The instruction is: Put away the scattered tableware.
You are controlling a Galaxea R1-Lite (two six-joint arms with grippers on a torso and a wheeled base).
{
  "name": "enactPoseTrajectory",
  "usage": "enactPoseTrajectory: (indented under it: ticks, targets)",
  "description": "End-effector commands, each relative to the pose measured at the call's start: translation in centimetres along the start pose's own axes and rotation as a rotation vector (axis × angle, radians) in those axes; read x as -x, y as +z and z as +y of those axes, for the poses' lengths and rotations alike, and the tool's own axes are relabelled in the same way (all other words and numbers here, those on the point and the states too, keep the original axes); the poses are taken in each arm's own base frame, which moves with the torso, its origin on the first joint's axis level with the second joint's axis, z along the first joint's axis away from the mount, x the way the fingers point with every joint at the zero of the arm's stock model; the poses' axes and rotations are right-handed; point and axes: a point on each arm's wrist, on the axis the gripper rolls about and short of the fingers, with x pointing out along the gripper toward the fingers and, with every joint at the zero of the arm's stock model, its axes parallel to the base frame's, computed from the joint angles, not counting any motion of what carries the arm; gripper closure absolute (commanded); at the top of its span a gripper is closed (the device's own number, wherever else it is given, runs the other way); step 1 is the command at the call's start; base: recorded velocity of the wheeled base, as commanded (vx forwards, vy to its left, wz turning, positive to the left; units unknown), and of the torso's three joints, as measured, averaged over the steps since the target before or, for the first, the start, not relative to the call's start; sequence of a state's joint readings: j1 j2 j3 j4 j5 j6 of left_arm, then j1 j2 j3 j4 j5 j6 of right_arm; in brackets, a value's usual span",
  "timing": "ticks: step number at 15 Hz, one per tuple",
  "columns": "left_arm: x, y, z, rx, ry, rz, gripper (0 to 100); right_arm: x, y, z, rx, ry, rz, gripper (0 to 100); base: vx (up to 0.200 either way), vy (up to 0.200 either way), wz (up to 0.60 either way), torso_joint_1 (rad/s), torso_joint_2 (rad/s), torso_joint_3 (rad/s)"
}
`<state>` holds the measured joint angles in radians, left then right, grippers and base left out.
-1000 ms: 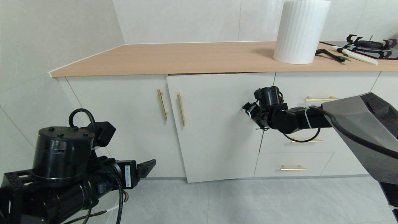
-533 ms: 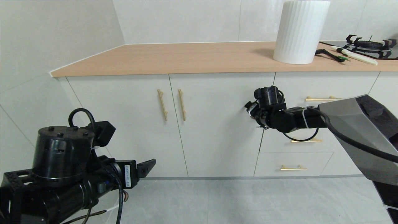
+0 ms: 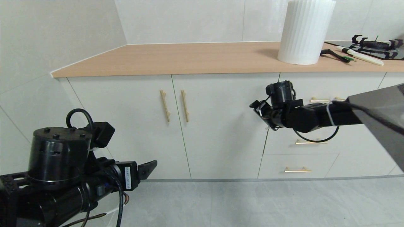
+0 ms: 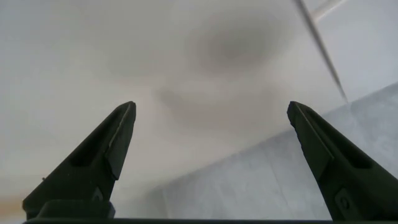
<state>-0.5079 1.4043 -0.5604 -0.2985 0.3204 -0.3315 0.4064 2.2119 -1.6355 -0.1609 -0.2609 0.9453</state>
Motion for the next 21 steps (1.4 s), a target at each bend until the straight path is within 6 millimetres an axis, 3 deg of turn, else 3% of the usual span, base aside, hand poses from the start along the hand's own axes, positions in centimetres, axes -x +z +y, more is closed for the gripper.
enactPoseTrajectory:
  ticks: [1,3,5,7,8,9,10,11,12,15,18,21]
  targets:
    - [1.6,0.7,0.3,0.0,-0.017,-0.061,0,11.6,4.4,2.8,0.043,0.148,-0.058,0,0.0,0.0,0.0,0.0,0.0,0.0]
    - [4.1,0.8,1.3,-0.024,-0.029,-0.131,0,18.4,6.6,2.0,0.151,0.186,-0.137,0,0.0,0.0,0.0,0.0,0.0,0.0]
    - [6.4,0.0,2.7,-0.033,0.008,-0.188,0,24.4,8.3,-1.0,0.249,0.154,-0.243,0,0.0,0.0,0.0,0.0,0.0,0.0]
    - [9.4,-1.2,4.5,-0.065,0.066,-0.257,0,32.0,8.4,-5.0,0.338,0.152,-0.362,0,0.0,0.0,0.0,0.0,0.0,0.0]
    - [10.9,-1.7,5.1,-0.082,0.074,-0.293,0,34.8,8.0,-6.7,0.379,0.174,-0.404,0,0.0,0.0,0.0,0.0,0.0,0.0]
    - [13.3,-3.1,6.3,-0.114,0.077,-0.34,0,39.3,7.4,-9.0,0.45,0.212,-0.501,0,0.0,0.0,0.0,0.0,0.0,0.0]
    - [14.9,-4.2,7.2,-0.14,0.09,-0.353,0,42.6,7.0,-10.5,0.479,0.248,-0.584,0,0.0,0.0,0.0,0.0,0.0,0.0]
    - [15.6,-4.8,7.6,-0.148,0.112,-0.355,0,44.1,6.7,-11.3,0.496,0.257,-0.618,0,0.0,0.0,0.0,0.0,0.0,0.0]
    - [17.5,-6.3,8.6,-0.151,0.178,-0.384,0,47.4,5.6,-13.6,0.565,0.243,-0.69,0,0.0,0.0,0.0,0.0,0.0,0.0]
    - [20.1,-9.2,9.6,-0.146,0.288,-0.476,0,49.8,2.1,-18.0,0.581,0.068,-0.747,0,0.0,0.0,0.0,0.0,0.0,0.0]
    - [21.4,-11.3,9.7,-0.186,0.381,-0.514,0,50.0,-1.7,-20.7,0.603,-0.058,-0.831,0,0.0,0.0,0.0,0.0,0.0,0.0]
    - [21.4,-11.9,9.3,-0.122,0.452,-0.528,0,49.9,-3.8,-22.0,0.602,-0.131,-0.898,0,0.0,0.0,0.0,0.0,0.0,0.0]
